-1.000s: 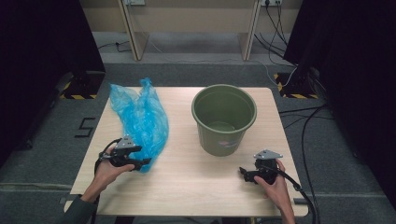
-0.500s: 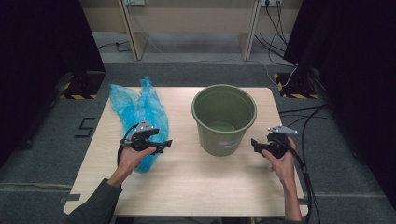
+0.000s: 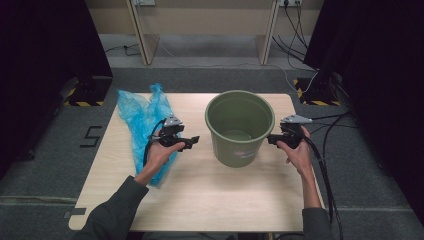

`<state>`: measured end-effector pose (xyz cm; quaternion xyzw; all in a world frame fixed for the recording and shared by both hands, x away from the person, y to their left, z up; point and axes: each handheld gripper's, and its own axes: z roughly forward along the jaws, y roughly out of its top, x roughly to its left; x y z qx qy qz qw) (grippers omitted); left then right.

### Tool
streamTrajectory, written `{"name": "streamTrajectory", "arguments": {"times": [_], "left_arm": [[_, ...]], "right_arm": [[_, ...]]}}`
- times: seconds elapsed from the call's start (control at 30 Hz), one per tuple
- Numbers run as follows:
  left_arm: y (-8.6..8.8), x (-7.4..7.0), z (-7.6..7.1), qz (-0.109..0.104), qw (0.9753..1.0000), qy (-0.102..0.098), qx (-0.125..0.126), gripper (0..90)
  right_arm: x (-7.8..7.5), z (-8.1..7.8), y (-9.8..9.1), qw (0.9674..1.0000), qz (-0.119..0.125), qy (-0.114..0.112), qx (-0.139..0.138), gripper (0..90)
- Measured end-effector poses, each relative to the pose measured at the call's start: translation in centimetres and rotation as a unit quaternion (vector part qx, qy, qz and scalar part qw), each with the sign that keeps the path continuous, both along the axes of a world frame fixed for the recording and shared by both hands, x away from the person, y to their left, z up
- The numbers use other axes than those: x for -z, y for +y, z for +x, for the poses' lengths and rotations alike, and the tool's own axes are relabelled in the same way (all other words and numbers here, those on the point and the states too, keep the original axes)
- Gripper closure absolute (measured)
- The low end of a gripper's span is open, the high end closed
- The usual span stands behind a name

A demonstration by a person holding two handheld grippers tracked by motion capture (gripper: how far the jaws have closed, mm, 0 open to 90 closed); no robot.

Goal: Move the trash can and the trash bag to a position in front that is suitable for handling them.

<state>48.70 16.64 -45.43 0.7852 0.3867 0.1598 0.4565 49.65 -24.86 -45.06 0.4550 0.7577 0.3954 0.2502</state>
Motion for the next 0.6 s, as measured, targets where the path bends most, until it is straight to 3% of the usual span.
{"name": "streamTrajectory", "arguments": {"times": [0.13, 0.27, 0.33, 0.4, 0.47, 0.6], "left_arm": [[-0.1, 0.4, 0.0, 0.005, 0.9999, 0.009, 0.006, 18.2], [0.1, 0.3, 0.3, -0.006, 1.0, 0.007, -0.002, 18.1], [0.1, 0.2, 0.5, -0.012, 0.9999, 0.004, -0.007, 18.1], [0.1, 0.1, 0.5, 0.009, 0.9997, -0.006, -0.023, 23.1], [0.6, 0.1, 0.4, 0.005, 0.9997, 0.004, -0.025, 23.3], [1.6, 0.0, 0.0, 0.012, 0.9994, 0.0, -0.032, 23.2]], "right_arm": [[0.1, -0.5, 1.0, 0.9999, -0.007, -0.006, -0.015, 28.9], [0.3, -0.9, 1.5, 0.9996, -0.015, -0.006, -0.022, 30.7], [0.4, -1.1, 2.2, 0.999, -0.004, -0.004, -0.045, 30.6], [0.5, -1.3, 3.0, 0.9981, 0.011, -0.004, -0.06, 32.0], [0.5, -1.7, 4.1, 0.9982, -0.021, -0.004, -0.056, 32.1], [0.6, -2.3, 5.3, 0.998, -0.024, -0.001, -0.059, 33.1]]}}
